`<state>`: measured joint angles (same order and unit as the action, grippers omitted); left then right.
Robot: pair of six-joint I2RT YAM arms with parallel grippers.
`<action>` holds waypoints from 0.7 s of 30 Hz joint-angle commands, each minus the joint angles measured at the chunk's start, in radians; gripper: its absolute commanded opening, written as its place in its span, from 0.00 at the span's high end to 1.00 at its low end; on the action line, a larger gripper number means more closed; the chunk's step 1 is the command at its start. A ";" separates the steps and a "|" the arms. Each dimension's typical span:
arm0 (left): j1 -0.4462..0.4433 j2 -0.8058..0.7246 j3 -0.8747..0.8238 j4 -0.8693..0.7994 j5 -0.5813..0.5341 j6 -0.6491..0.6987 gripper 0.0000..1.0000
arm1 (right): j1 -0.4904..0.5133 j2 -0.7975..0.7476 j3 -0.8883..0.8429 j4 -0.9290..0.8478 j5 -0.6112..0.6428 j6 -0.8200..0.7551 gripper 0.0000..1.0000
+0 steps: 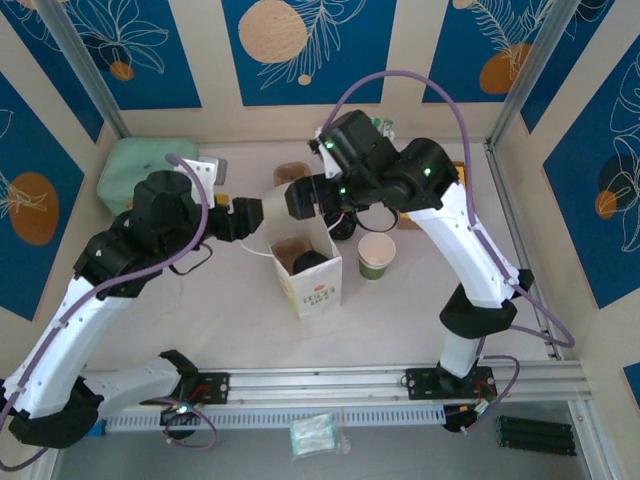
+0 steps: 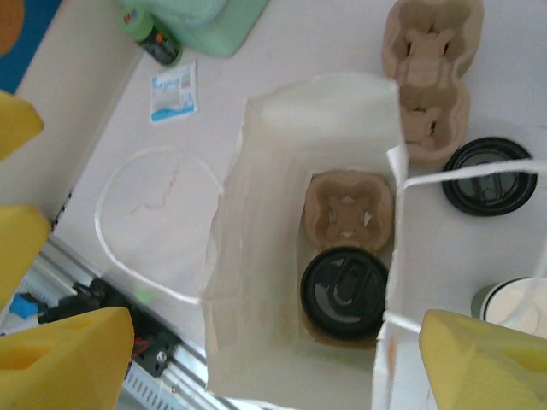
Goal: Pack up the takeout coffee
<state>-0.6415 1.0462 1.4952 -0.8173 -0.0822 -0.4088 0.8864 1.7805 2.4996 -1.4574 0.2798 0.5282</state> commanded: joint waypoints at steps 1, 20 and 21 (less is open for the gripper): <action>0.007 0.039 0.065 0.031 0.013 0.029 0.18 | -0.043 -0.041 -0.014 0.056 -0.049 -0.026 0.13; 0.013 0.336 0.309 0.098 0.036 0.094 0.01 | -0.547 -0.101 -0.338 0.344 -0.218 0.036 0.14; 0.016 0.351 0.319 0.099 0.035 0.095 0.01 | -0.564 -0.094 -0.345 0.350 -0.222 0.040 0.15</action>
<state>-0.6395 1.3727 1.7668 -0.7437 -0.0525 -0.3374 0.3557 1.6741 2.1731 -1.1584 0.1204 0.5476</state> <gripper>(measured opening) 0.994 0.859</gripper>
